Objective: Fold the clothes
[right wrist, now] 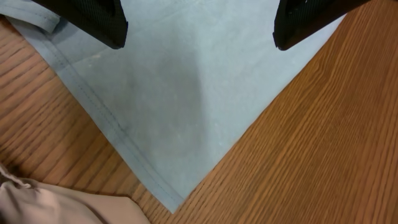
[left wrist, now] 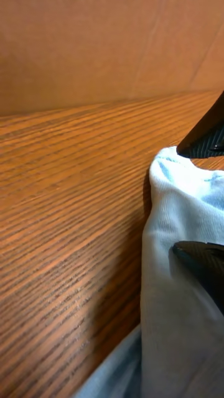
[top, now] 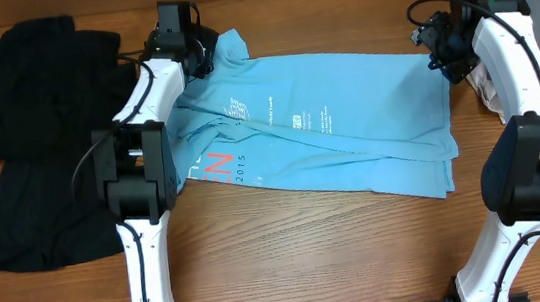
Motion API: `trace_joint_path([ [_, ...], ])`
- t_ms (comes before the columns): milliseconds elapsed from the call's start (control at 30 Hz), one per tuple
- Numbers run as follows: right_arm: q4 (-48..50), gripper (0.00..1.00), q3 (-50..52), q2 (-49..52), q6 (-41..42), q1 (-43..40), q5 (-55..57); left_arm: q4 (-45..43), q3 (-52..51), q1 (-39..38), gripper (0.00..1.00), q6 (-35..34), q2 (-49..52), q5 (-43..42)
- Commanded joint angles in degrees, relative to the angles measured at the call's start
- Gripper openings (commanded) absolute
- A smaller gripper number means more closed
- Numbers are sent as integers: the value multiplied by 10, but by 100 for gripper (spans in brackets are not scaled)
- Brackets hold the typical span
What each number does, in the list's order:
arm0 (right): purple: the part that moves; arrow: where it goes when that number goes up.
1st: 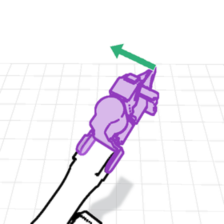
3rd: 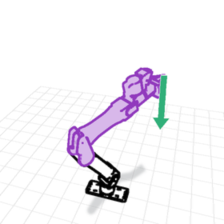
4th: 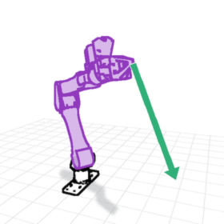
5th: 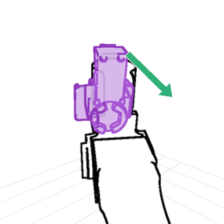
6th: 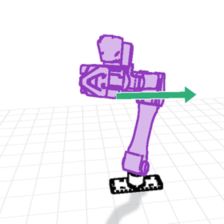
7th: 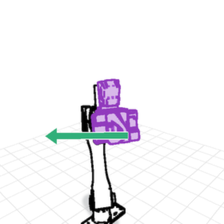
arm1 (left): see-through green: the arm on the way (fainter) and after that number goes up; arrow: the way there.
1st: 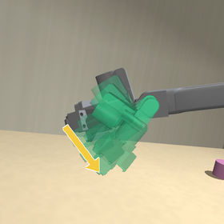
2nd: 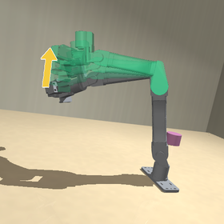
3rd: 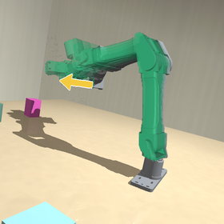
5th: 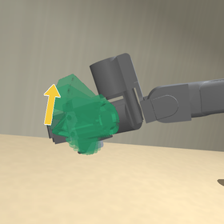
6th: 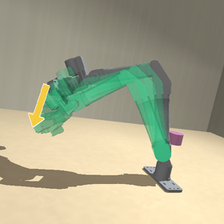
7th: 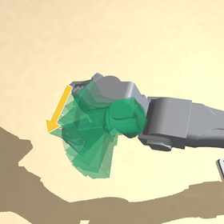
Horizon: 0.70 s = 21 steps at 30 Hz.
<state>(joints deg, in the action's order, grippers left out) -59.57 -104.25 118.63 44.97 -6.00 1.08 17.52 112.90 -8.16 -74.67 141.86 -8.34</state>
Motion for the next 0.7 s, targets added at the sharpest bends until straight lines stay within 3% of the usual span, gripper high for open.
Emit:
trace_joint_path([
  [0, 4, 80, -8, 3, 3, -1, 10, -2, 5, -1, 48, -5, 12, 12],
  [67, 3, 80, -8, 3, 2, -1, 10, -3, 5, 0, 46, 20, 13, 1],
  [267, 4, 80, -8, 3, -4, -1, 14, 49, 90, -1, 47, 253, 13, -35],
  [467, 3, 80, -8, 3, -4, -1, 14, 122, 221, -13, 51, 490, 13, 45],
  [533, 2, 80, -8, 3, -4, -1, 14, 101, 229, -21, 58, 584, 13, 48],
  [567, -2, 80, -8, 3, -4, -1, 14, 90, 229, -25, 68, 656, 13, 49],
  [600, -3, 80, -8, 3, -4, -1, 14, 88, 229, -27, 70, 683, 13, 49],
  [667, -10, 80, -8, 3, -14, -1, 14, 85, 222, -32, 73, 805, 13, 46],
])
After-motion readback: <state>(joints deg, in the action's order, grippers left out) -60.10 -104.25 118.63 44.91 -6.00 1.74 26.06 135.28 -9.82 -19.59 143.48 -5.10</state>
